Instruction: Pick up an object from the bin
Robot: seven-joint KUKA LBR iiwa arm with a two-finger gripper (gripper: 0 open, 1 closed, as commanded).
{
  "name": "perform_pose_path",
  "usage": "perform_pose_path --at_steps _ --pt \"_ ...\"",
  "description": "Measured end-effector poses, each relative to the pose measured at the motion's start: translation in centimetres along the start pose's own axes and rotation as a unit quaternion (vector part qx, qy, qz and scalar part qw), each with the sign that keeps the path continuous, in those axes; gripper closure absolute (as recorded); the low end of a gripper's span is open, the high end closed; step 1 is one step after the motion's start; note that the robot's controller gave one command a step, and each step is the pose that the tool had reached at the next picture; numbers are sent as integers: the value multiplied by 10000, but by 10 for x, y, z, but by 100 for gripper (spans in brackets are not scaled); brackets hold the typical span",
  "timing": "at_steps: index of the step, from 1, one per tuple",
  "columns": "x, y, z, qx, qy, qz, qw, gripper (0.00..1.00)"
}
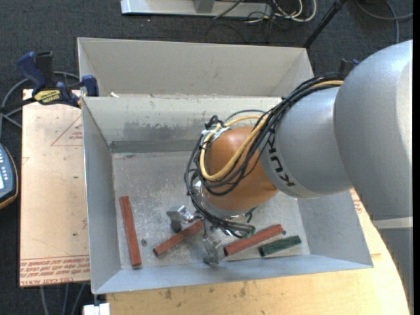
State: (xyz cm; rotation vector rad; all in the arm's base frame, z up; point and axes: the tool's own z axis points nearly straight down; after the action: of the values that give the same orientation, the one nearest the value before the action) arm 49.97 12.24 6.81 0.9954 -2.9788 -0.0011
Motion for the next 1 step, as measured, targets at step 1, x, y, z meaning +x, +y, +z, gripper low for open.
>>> perform_pose_path --at_steps 1 --pt "-3 -1 -3 5 -26 18 10000 100"
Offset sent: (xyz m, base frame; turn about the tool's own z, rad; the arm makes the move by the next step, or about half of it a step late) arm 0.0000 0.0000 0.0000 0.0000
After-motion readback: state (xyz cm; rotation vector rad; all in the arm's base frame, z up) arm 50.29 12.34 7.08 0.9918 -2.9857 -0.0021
